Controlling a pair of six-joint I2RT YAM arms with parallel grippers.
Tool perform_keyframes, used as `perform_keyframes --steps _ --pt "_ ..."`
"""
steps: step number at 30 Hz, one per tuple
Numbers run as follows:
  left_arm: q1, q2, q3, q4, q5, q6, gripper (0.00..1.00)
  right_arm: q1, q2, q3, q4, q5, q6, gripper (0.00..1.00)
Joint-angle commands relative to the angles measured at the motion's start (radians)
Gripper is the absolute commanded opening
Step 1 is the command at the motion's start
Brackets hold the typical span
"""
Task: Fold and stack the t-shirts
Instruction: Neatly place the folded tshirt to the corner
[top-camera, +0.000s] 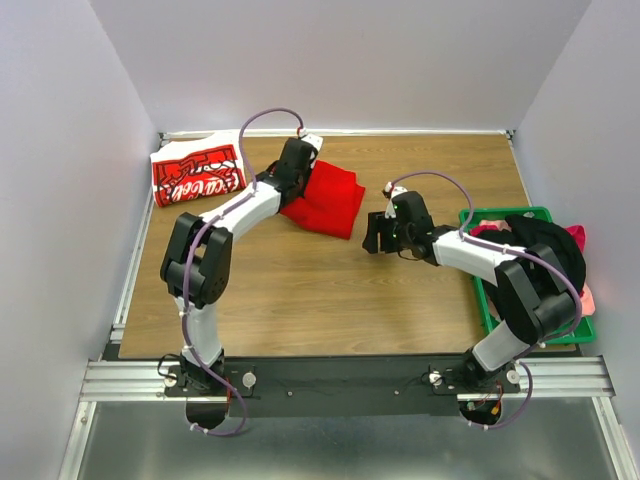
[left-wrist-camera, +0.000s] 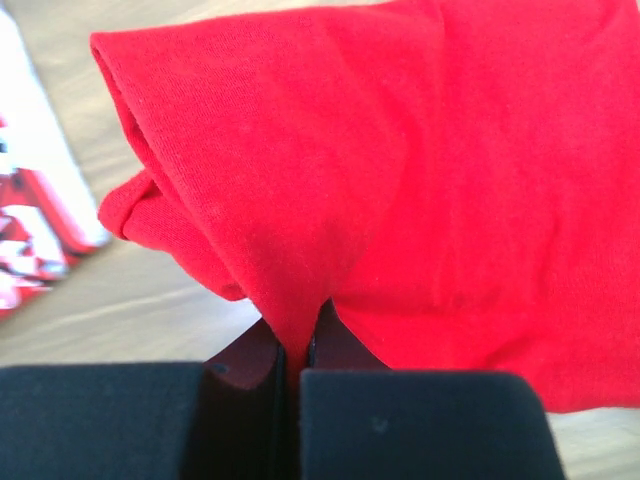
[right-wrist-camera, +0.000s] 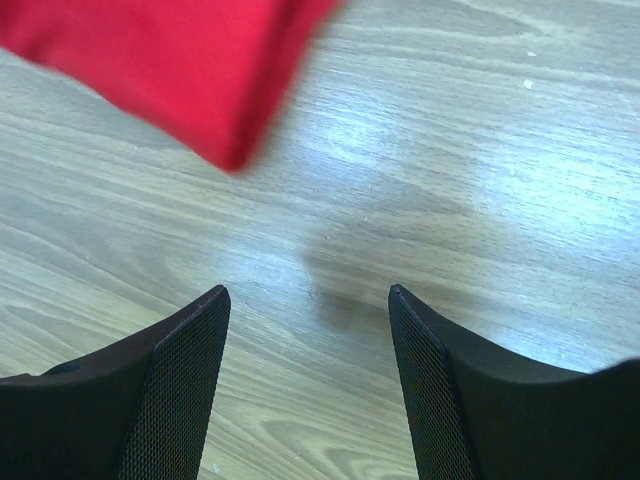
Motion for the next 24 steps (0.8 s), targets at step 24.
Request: perform_keyframes --steps 24 --pt "0.34 0.265 0.658 -0.348 0.058 0.369 0.0 0.004 0.027 -0.008 -0.036 0.027 -0.001 0.72"
